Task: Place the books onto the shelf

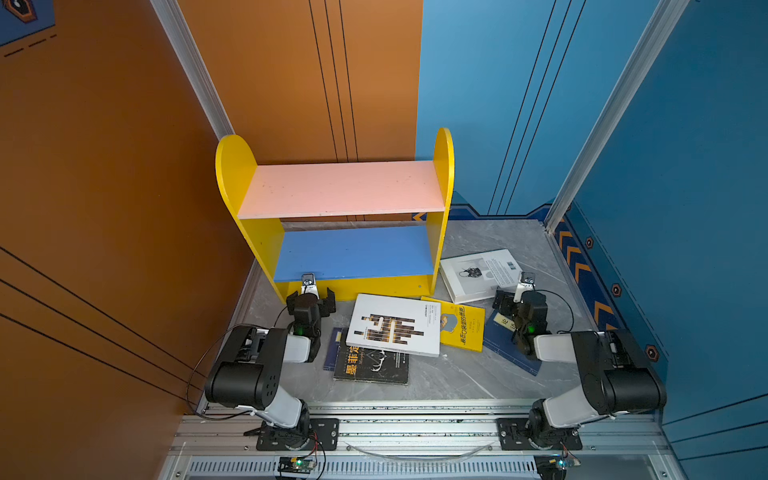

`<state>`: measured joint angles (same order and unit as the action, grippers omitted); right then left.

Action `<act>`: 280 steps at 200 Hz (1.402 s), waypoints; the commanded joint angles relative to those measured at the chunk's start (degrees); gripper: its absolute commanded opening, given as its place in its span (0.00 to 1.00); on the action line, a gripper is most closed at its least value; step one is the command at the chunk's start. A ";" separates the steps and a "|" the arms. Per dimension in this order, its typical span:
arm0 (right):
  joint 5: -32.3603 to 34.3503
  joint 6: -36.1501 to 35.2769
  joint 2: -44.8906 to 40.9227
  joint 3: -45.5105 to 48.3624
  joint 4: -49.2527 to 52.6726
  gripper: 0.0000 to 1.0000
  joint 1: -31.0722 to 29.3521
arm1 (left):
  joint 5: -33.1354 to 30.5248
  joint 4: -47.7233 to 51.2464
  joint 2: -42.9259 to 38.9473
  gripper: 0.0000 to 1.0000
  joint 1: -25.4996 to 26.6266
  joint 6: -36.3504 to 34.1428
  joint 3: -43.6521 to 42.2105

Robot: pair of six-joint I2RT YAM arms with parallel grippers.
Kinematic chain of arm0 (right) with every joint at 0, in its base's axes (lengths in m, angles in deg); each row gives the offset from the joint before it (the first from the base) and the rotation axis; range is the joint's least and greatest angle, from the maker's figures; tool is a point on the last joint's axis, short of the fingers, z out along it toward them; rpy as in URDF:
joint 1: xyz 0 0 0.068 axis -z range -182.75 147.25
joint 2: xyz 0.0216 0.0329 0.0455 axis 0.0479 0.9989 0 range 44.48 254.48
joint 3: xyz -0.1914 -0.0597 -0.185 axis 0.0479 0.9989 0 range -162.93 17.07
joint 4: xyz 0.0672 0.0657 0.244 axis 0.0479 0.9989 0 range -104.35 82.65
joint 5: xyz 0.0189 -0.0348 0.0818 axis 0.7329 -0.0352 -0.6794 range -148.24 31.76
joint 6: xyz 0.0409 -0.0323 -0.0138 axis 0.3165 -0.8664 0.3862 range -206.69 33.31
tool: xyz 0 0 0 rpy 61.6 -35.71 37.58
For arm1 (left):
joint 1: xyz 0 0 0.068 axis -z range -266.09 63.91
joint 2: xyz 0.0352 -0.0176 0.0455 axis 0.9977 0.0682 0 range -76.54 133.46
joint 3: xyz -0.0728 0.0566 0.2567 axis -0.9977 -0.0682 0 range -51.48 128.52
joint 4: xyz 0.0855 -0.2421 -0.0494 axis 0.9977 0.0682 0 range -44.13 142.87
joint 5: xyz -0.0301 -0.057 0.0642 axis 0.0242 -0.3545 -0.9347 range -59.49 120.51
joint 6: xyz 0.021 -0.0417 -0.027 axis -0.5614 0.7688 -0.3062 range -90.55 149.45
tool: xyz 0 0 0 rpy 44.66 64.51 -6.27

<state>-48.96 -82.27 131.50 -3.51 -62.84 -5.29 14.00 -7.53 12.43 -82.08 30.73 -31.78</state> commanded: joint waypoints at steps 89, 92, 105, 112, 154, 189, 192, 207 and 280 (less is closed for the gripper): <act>0.91 -0.77 0.77 -1.22 -1.09 1.00 0.44 | -0.91 -1.16 0.72 0.98 -0.50 -0.65 1.26; 0.89 -0.75 0.73 -1.23 -1.08 1.00 0.39 | -0.89 -1.15 0.74 0.98 -0.50 -0.66 1.31; 0.91 -0.75 0.78 -1.22 -1.08 1.00 0.44 | -0.91 -1.13 0.75 0.98 -0.50 -0.65 1.30; 0.91 -0.80 0.77 -1.22 -1.16 1.00 0.44 | -0.96 -1.17 0.69 0.98 -0.50 -0.64 1.30; 0.91 -0.76 0.78 -1.24 -1.09 1.00 0.44 | -0.93 -1.18 0.72 0.98 -0.51 -0.66 1.25; 0.91 -0.82 0.78 -1.22 -1.09 1.00 0.44 | -0.90 -1.15 0.65 0.98 -0.50 -0.65 1.27; 0.92 -0.77 0.78 -1.22 -1.08 1.00 0.44 | -0.97 -1.17 0.68 0.98 -0.50 -0.61 1.22; 0.90 -0.75 0.76 -1.22 -1.11 1.00 0.44 | -0.94 -1.17 0.64 0.98 -0.50 -0.62 1.24; 0.37 -0.82 0.31 -2.07 -0.13 1.00 0.44 | 4.29 -1.13 0.42 0.98 -0.07 -2.99 1.19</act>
<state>-48.96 -82.44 131.50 -3.53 -62.99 -5.29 14.24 -7.53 12.43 -82.08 30.40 -31.78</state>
